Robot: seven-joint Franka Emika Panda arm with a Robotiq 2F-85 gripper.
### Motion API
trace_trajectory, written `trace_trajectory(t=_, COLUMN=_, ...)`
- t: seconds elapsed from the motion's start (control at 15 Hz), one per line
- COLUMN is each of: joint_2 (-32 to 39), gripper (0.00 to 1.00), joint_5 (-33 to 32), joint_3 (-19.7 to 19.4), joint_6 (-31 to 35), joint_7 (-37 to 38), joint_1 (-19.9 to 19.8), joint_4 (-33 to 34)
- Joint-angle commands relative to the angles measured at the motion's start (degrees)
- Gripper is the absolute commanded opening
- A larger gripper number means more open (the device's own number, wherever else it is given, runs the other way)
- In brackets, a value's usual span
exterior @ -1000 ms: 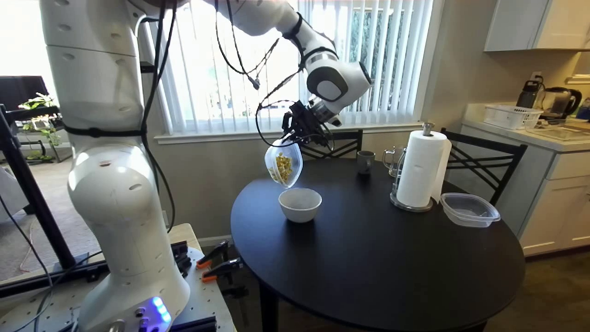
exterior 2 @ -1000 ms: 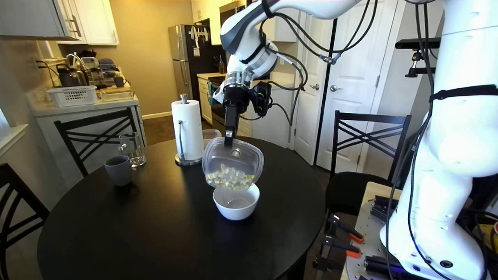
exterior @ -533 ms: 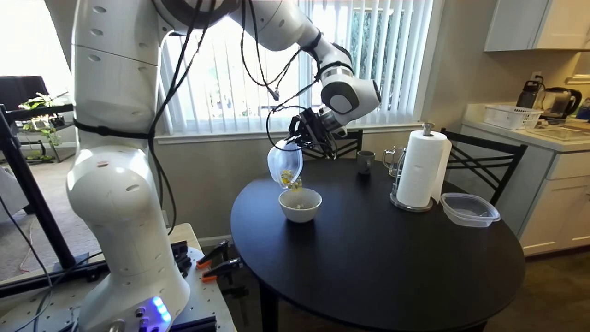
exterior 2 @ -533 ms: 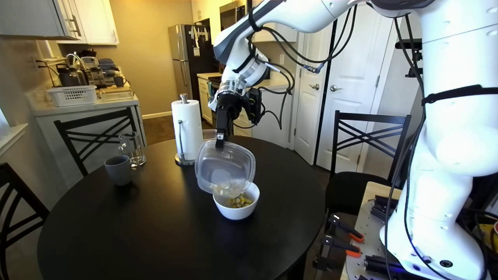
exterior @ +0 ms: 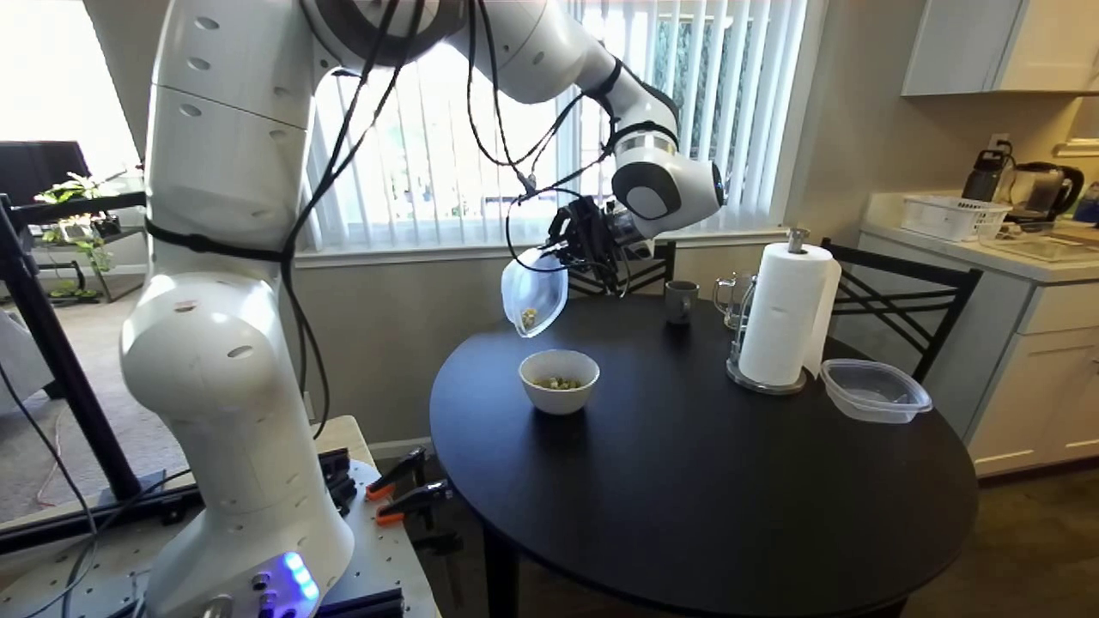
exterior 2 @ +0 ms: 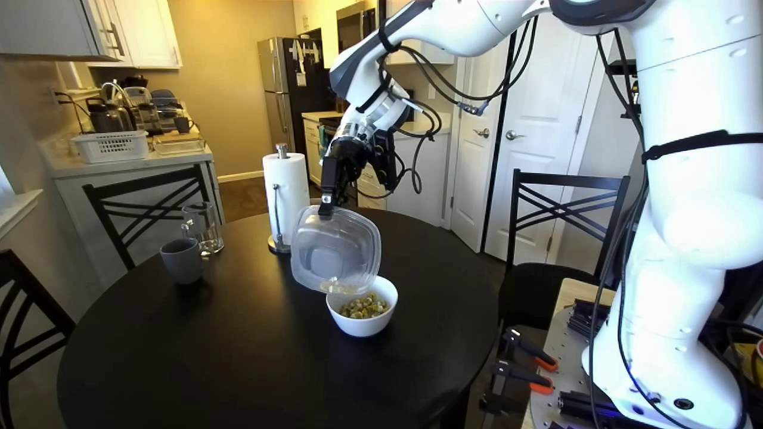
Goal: Pour the contents in the container into the bowl
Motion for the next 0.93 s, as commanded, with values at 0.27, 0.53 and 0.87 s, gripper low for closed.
trace_trajectory(t=0.27, joint_2=1.0, gripper=0.04, joint_5=7.1, joint_3=-0.5, joint_6=-0.7, joint_7=6.4, joint_1=-2.4, joint_4=0.3)
trace_trajectory(t=0.53, joint_2=2.5, gripper=0.04, joint_5=10.1, joint_3=-1.0, joint_6=-3.9, joint_7=5.3, joint_1=-4.1, joint_4=0.3)
trace_trajectory(t=0.87, joint_2=3.4, gripper=0.04, joint_5=12.1, joint_3=-1.9, joint_6=-4.0, joint_7=5.5, joint_1=-4.9, joint_4=-0.3)
